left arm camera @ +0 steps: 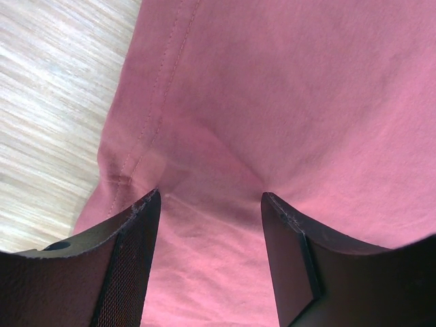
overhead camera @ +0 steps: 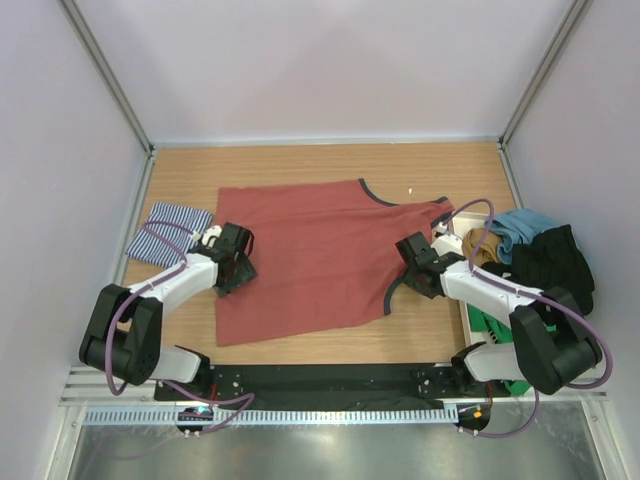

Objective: Fold and stack the tank tops

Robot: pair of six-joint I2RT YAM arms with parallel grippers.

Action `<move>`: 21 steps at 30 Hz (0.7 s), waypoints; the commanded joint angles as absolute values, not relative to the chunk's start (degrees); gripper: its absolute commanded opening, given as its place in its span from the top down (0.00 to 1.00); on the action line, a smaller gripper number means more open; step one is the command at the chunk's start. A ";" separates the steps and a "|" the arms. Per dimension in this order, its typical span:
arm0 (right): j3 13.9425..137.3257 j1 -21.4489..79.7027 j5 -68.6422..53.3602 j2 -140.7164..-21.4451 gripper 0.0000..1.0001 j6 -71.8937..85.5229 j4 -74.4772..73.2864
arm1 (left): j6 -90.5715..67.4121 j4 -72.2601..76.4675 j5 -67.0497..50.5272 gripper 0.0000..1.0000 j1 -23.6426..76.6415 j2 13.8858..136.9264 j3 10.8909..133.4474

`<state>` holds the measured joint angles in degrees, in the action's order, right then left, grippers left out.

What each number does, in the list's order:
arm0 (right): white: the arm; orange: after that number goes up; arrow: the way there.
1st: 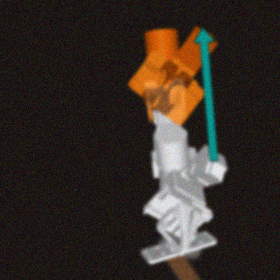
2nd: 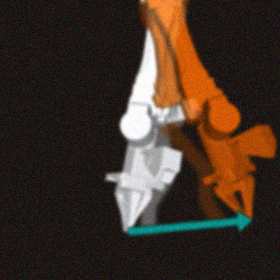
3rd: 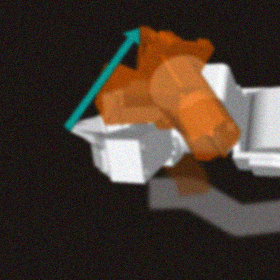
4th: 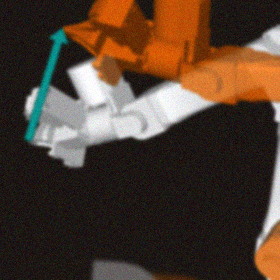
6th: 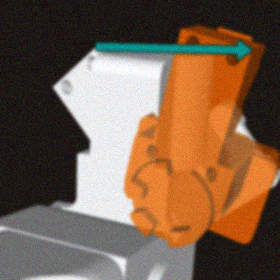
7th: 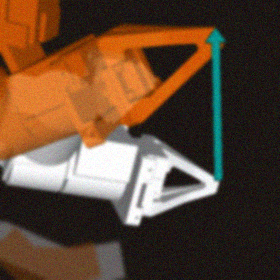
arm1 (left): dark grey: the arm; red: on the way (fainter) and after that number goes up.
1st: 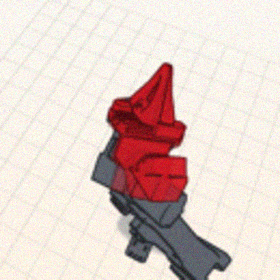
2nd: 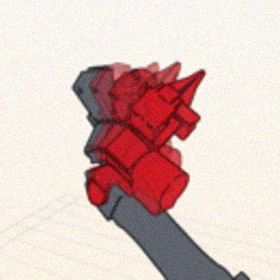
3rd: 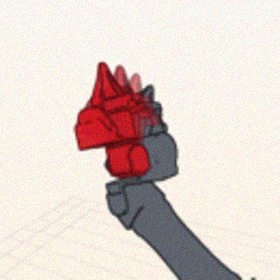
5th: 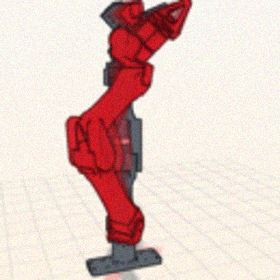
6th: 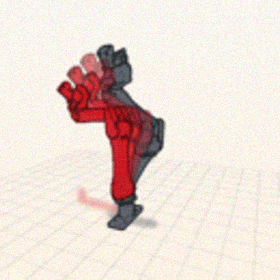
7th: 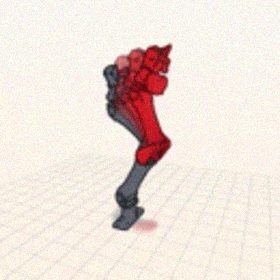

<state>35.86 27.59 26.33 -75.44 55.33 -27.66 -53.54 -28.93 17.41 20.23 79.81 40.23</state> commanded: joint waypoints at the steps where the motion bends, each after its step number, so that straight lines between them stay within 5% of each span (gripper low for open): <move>1: 38.14 27.60 26.72 -76.02 0.51 54.76 -24.96 | -53.00 -29.88 18.37 0.38 19.95 77.96 40.08; 10: 41.48 27.51 31.54 -83.04 0.55 54.84 -24.34 | -52.74 -29.62 18.28 0.38 19.86 78.40 40.25; 12: 42.44 27.25 33.13 -85.24 0.61 55.28 -24.35 | -52.56 -29.53 17.93 0.38 19.78 78.66 40.25; 14: 42.89 26.63 34.36 -88.67 0.78 56.07 -24.78 | -52.47 -29.36 17.49 0.38 19.51 78.75 40.17; 21: 40.70 23.38 36.39 -90.45 0.99 57.74 -24.26 | -51.68 -29.53 17.58 0.38 18.37 78.31 39.99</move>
<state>44.16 25.04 33.85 -89.38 55.99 -21.93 -52.84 -29.45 17.17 19.27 79.61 40.23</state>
